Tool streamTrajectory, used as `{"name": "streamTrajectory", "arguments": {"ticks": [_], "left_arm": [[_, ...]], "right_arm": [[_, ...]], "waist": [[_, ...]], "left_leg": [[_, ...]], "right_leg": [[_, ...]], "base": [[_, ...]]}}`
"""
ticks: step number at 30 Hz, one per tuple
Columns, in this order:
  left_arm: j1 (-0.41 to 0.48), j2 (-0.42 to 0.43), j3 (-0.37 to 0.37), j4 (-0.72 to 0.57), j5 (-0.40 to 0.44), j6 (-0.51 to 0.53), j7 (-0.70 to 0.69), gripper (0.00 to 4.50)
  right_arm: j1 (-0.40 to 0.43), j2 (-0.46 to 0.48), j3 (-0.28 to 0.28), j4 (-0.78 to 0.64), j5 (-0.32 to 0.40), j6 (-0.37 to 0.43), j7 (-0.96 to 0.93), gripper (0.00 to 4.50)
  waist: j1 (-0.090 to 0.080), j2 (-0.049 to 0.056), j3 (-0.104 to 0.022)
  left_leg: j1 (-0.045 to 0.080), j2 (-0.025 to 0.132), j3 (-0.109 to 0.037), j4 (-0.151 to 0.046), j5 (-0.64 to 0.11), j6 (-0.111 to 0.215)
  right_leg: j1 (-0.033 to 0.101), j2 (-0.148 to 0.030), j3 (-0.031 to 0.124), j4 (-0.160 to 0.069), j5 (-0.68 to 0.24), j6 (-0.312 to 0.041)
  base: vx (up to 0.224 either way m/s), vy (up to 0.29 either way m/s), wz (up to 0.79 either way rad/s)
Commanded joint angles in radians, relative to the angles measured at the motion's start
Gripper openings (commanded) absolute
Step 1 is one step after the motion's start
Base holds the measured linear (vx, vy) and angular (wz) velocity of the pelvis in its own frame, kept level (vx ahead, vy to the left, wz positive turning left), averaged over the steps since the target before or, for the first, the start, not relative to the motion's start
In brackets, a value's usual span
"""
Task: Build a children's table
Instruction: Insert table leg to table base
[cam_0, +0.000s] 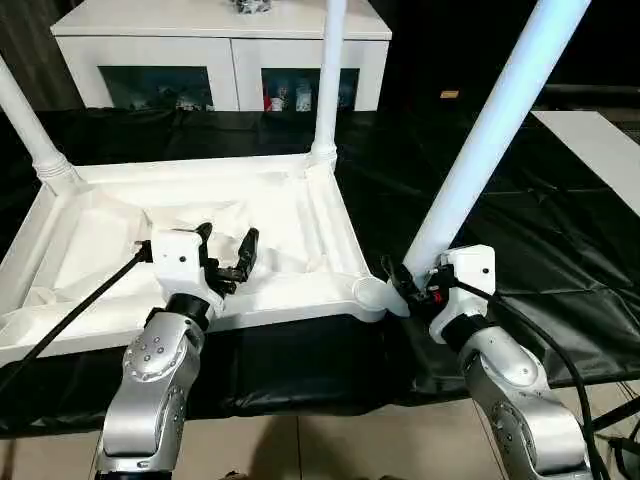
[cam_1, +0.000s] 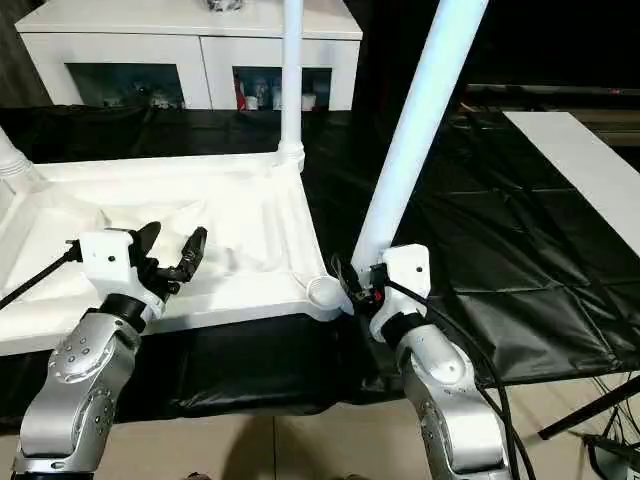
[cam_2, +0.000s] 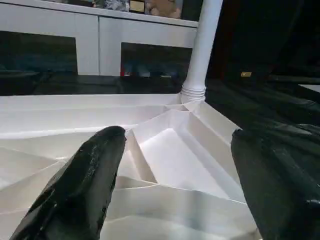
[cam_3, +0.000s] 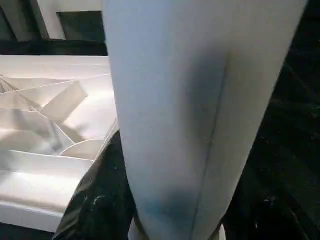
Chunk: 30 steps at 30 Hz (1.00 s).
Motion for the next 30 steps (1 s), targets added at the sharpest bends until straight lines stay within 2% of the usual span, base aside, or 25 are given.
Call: {"name": "streamTrajectory", "arguments": {"ticks": [1, 12, 30], "left_arm": [[0.008, 0.005, -0.006, -0.012, 0.006, -0.004, -0.001, 3.81], [0.008, 0.005, -0.006, -0.012, 0.006, -0.004, -0.001, 3.81], [0.008, 0.005, -0.006, -0.012, 0.006, -0.004, -0.001, 3.81]], "right_arm": [[-0.002, -0.005, 0.0, 0.017, -0.008, 0.014, 0.0, 1.86], [-0.002, -0.005, 0.0, 0.017, -0.008, 0.014, 0.0, 1.86], [-0.002, -0.005, 0.0, 0.017, -0.008, 0.014, 0.0, 1.86]], "waist": [[0.002, 0.004, -0.051], [0.003, 0.005, -0.051], [0.002, 0.005, -0.051]], "left_leg": [[0.005, 0.031, -0.015, -0.081, -0.375, -0.001], [0.006, 0.032, -0.014, -0.081, -0.362, 0.0], [0.006, 0.032, -0.014, -0.082, -0.364, -0.001]], "right_leg": [[0.032, -0.047, 0.051, -0.092, -0.393, -0.064], [0.034, -0.047, 0.052, -0.09, -0.365, -0.078], [0.034, -0.047, 0.052, -0.09, -0.371, -0.074]], "base": [[0.0, 0.0, 0.0], [0.0, 0.0, 0.0], [0.0, 0.0, 0.0]]}}
